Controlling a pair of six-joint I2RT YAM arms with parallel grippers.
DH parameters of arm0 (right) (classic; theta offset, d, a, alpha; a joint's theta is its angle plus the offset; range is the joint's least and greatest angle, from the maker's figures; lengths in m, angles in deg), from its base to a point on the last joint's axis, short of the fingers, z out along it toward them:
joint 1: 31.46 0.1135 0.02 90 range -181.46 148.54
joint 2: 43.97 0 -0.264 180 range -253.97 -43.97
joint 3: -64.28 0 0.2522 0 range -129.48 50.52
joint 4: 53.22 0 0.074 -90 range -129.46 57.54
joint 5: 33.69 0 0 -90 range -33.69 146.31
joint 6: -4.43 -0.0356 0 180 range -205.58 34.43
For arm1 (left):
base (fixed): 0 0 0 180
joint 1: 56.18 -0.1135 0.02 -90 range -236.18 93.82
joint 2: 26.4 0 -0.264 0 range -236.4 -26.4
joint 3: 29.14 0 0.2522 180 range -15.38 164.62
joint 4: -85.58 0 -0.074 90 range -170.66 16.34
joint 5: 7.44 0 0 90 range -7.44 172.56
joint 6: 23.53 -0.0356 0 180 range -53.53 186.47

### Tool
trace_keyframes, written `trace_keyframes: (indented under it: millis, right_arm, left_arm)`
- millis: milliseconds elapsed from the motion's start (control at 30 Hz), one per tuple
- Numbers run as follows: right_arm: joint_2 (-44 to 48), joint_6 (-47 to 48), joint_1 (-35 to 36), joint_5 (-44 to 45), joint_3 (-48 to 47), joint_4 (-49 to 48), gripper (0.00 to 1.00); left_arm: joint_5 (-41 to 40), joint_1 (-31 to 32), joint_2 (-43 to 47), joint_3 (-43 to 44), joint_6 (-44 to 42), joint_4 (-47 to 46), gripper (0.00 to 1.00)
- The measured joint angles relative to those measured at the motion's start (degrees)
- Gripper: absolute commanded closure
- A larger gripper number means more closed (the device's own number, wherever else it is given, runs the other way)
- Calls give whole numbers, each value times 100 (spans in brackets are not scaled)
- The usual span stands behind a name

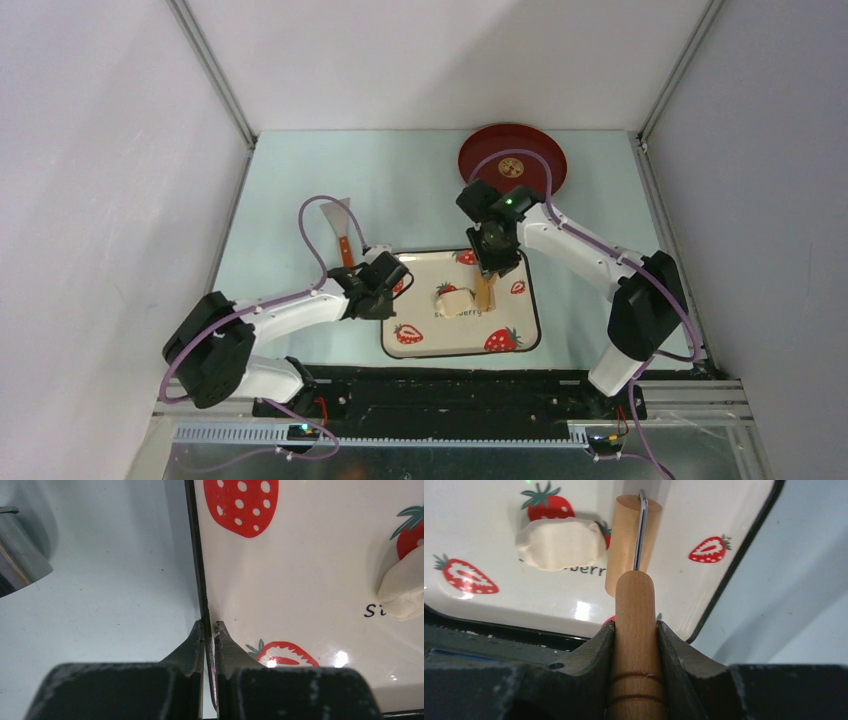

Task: Roll out the dumpling wrappers from the dough

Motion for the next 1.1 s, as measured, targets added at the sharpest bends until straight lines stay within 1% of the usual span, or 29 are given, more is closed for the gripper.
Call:
trace_keyframes:
  millis: [233,367,600,867,1100]
  right_arm:
    - [0,2,-131,382,-155,507,100]
    - [0,2,-55,376,-619,710,100]
    - [-101,2,302,216,-1412,717,100]
    - [-610,2,446,116,-1467,719,100]
    - [-658,0,463,72,-1305,595,100]
  left_arm:
    - [-37,28,-4,0,0,2,97]
    - [-39,28,-4,0,0,0,97]
    - [-46,39,-4,2,0,0,97]
    - [-52,39,-4,2,0,0,98]
    - [-55,39,-9,4,-2,2,98]
